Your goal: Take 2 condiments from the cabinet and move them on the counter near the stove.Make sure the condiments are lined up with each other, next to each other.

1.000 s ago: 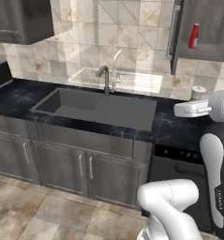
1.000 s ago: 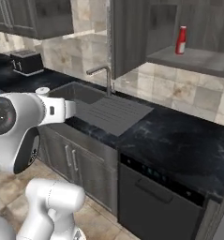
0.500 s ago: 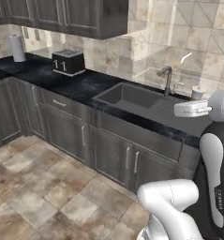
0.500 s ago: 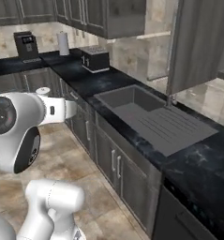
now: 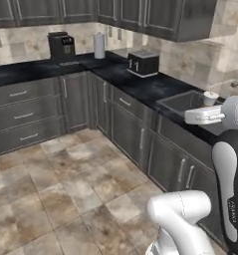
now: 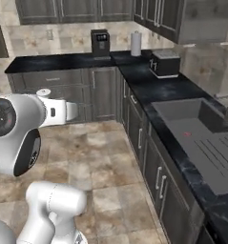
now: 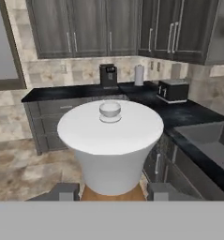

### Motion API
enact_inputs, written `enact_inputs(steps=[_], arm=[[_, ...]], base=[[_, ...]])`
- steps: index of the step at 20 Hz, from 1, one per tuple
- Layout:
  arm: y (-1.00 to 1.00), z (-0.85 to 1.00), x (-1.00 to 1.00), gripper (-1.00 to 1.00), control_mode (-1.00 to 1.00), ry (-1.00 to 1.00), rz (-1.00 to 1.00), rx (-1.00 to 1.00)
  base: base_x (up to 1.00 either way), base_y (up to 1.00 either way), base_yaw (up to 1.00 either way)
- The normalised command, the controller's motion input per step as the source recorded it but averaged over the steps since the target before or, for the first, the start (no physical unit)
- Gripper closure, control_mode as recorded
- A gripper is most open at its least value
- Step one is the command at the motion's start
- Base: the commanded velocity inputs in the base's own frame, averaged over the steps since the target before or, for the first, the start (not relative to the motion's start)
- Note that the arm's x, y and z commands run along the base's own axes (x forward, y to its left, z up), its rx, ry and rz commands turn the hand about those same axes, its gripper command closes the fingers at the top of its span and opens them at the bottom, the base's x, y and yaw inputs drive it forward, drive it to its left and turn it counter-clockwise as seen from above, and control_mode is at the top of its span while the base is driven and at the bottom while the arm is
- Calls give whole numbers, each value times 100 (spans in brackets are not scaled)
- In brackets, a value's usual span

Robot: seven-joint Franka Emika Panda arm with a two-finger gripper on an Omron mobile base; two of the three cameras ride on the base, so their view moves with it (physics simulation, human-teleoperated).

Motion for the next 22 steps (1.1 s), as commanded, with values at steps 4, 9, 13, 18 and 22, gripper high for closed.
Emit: enact_inputs(steps=[4, 9, 13, 18, 22], arm=[[0, 0, 0, 100, 100, 0, 0, 0], [0, 0, 0, 100, 100, 0, 0, 0], [0, 0, 0, 100, 100, 0, 0, 0], [0, 0, 0, 100, 100, 0, 0, 0], [0, 0, 0, 100, 100, 0, 0, 0]], base=[[0, 23, 58], [0, 26, 56], [0, 27, 54], [0, 29, 53], [0, 32, 52]])
